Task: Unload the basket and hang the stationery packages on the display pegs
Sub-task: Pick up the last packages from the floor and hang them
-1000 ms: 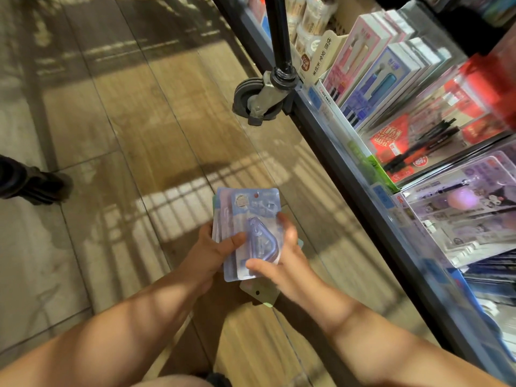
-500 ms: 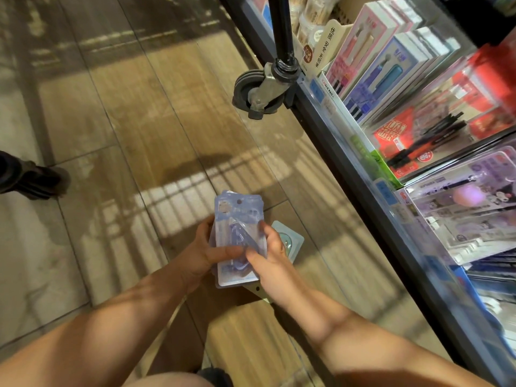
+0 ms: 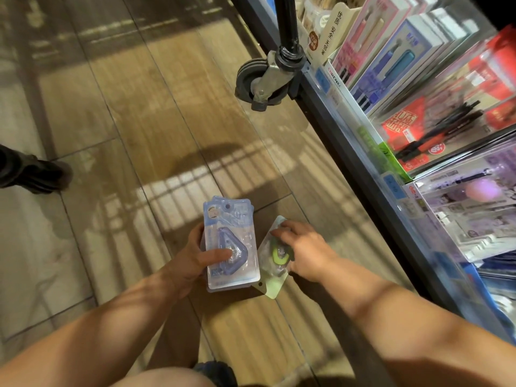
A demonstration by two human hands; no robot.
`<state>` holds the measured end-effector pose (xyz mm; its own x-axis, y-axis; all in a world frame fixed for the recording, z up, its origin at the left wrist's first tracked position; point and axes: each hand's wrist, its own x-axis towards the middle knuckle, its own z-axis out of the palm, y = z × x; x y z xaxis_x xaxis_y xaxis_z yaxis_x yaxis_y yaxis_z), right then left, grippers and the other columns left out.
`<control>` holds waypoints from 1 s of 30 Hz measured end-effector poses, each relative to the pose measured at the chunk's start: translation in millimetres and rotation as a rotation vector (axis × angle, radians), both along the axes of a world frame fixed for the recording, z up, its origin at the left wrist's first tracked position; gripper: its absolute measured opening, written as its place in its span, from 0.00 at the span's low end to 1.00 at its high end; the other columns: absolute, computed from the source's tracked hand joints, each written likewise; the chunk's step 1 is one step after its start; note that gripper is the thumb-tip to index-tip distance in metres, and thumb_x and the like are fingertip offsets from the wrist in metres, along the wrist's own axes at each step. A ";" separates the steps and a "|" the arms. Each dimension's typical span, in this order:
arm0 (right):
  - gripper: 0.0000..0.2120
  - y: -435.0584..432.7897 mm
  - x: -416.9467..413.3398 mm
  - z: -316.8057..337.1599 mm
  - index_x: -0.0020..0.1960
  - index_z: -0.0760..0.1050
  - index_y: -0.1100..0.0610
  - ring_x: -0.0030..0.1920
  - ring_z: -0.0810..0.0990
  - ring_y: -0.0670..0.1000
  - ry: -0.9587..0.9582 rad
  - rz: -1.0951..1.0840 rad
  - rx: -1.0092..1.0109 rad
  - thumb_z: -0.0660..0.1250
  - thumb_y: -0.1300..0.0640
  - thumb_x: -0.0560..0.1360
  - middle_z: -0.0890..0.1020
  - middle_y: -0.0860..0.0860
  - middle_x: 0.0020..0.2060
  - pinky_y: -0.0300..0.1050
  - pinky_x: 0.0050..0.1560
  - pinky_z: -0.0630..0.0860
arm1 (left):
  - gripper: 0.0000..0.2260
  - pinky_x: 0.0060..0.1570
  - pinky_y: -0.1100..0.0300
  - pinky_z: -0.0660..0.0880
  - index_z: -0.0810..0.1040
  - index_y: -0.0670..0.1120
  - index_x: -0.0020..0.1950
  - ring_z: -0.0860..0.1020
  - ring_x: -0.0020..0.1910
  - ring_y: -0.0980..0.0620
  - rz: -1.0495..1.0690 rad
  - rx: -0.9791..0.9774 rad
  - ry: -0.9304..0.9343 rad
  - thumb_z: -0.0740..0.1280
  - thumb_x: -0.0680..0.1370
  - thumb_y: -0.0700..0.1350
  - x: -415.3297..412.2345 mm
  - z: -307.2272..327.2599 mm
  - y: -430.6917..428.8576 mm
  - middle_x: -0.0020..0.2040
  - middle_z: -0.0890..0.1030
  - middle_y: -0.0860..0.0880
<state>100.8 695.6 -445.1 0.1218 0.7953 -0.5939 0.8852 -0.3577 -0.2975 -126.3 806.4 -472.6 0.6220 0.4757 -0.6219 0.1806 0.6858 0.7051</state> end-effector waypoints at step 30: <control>0.28 -14.1 -6.7 83.6 0.51 0.65 0.50 0.48 0.78 0.49 0.367 -1.091 0.649 0.81 0.57 0.62 0.76 0.45 0.47 0.43 0.51 0.75 | 0.38 0.34 0.59 0.79 0.72 0.43 0.64 0.84 0.43 0.50 0.041 0.135 -0.069 0.78 0.55 0.45 53.0 71.8 0.6 0.48 0.84 0.47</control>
<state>94.1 681.6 -361.5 0.7915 0.5430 -0.2804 0.0672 -0.5333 -0.8432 -73.3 807.0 -400.8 0.6397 0.5778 -0.5069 0.1026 0.5894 0.8013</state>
